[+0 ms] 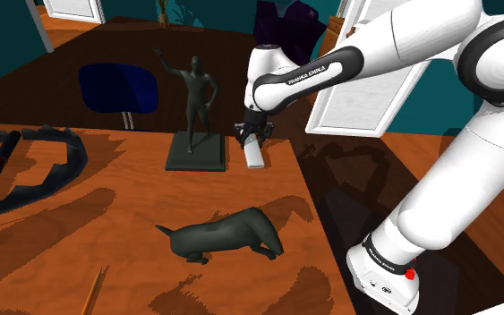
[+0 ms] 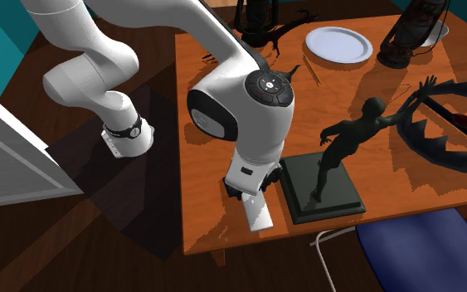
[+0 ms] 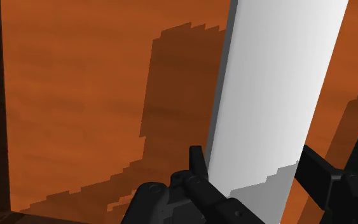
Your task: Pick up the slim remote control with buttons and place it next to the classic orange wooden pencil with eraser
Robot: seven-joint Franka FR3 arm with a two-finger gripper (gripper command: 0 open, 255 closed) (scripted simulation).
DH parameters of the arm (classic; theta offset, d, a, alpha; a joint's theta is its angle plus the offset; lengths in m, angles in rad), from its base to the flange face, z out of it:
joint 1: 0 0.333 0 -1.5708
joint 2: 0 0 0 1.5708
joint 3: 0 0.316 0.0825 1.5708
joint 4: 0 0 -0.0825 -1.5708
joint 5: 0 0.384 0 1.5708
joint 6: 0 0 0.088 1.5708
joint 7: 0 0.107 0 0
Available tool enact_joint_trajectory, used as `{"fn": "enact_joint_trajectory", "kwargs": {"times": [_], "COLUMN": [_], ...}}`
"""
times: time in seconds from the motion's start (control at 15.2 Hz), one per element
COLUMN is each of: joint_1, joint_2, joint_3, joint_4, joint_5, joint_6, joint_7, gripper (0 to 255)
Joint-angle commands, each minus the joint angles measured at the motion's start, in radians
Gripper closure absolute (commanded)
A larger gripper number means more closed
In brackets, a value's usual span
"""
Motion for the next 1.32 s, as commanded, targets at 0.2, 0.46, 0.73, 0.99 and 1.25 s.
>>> {"fn": "enact_joint_trajectory", "kwargs": {"times": [0.2,0.46,0.73,0.99,1.25], "joint_1": [-0.001,-0.001,0.009,0.052,0.098], "joint_2": [-0.037,-0.062,-0.096,-0.165,-0.223], "joint_3": [0.0,0.0,0.01,0.055,0.105], "joint_4": [0.027,0.055,0.055,-0.02,-0.077], "joint_5": [0.011,0.018,0.027,0.05,0.078], "joint_6": [-0.064,-0.116,-0.149,-0.142,-0.141], "joint_7": [-0.009,-0.015,0.0,0.075,0.154], "gripper": [255,255,255,255,255]}}
